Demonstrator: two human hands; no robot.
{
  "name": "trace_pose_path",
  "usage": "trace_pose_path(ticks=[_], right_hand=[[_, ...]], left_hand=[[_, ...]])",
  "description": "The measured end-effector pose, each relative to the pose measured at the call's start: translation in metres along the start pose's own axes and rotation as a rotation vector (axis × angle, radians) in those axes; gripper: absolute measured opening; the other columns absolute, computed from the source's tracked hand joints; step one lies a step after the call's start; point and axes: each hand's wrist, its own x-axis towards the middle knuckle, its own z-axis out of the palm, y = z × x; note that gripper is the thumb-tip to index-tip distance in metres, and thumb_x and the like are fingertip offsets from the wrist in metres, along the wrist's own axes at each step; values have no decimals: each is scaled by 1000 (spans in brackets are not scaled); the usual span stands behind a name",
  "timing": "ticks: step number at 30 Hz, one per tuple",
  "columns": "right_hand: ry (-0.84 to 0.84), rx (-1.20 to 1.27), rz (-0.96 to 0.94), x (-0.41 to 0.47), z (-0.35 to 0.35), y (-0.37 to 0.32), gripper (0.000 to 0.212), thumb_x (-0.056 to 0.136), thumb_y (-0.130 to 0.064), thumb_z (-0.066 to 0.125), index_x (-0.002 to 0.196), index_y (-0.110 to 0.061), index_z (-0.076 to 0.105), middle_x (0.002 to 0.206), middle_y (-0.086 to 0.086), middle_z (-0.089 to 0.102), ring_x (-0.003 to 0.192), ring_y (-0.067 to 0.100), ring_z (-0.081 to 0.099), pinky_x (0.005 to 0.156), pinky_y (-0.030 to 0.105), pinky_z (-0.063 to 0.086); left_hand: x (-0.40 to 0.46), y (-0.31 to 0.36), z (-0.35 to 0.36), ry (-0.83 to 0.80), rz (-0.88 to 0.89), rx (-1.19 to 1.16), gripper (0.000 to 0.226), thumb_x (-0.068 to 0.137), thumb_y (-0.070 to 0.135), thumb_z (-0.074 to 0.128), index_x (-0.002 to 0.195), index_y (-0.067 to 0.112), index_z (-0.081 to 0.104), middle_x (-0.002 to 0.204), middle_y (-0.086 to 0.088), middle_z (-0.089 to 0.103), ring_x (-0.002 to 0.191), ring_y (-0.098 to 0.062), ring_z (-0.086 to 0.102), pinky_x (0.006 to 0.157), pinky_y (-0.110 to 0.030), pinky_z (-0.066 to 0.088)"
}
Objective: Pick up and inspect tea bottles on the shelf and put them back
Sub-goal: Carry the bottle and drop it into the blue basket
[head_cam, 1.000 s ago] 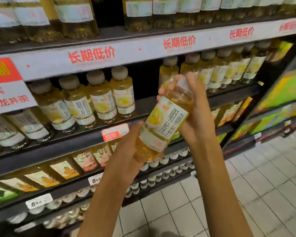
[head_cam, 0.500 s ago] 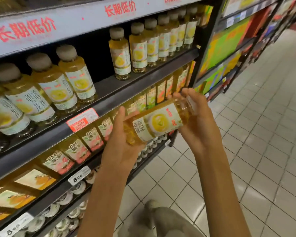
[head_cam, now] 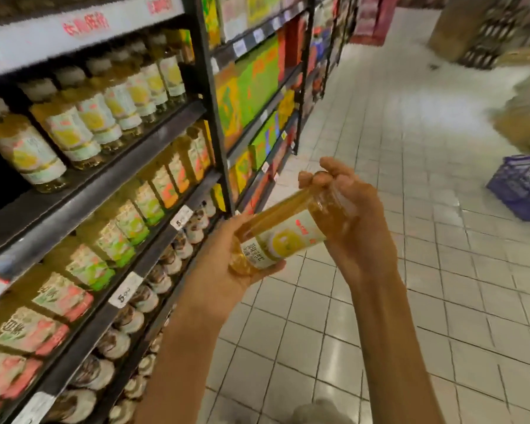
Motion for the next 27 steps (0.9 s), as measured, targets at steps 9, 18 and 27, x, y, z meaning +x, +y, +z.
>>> trace_pose_path(ticks=[9,18,27], right_hand=[[281,66,-103,-9,-148,-91,13,88,-23,55,84,-17,65,91,3,70,96,20,64,85,38,51],[506,-264,-255,-23,-286,-164,10,81,-24,58,78,-14,60,82,2,67,88,23,61,74,38,52],[686,-228,-213,43,-424,-212,8,83,-21,59,79,-16,63,82,1,69,91,19,64,76,36,53]], left_hand=[[76,-83,146,-192,-116,-10,25,70,20,58,91,9,66,94,-10,72,84,-23,70,78,-38,55],[147,-185,256,-385,-588,201,39,92,41,48,111,11,64,101,-15,73,86,-27,72,62,-37,59],[279,-248,361,-362,-714,344,25,96,29,50,92,9,65,85,-17,69,74,-27,61,50,-29,53]])
